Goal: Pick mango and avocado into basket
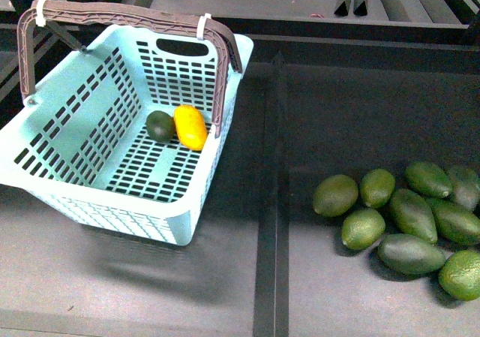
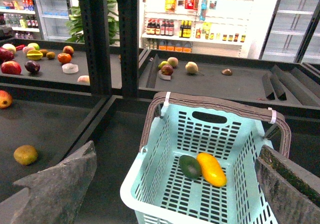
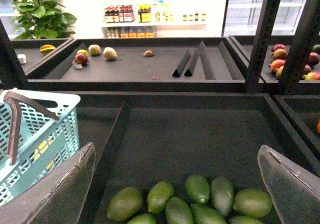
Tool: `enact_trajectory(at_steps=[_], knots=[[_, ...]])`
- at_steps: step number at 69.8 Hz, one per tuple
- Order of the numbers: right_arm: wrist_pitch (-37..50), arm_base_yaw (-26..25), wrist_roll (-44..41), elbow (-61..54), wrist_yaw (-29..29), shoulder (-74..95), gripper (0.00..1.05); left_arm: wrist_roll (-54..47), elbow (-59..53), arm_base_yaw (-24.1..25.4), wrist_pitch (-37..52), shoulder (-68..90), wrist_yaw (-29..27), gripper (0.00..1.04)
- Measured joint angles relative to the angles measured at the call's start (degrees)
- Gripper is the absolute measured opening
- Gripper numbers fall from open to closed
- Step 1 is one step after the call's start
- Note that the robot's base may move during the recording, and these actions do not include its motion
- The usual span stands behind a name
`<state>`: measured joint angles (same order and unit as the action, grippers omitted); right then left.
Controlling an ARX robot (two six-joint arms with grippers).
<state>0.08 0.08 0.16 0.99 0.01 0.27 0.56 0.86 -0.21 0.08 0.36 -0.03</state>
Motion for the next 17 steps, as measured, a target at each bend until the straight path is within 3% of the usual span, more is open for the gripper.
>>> enact_trajectory(at_steps=[17], knots=[[0.00,0.00,0.00,0.00,0.00,0.00,0.96,0.00,0.00,0.00,0.00,0.00,0.02,0.96]])
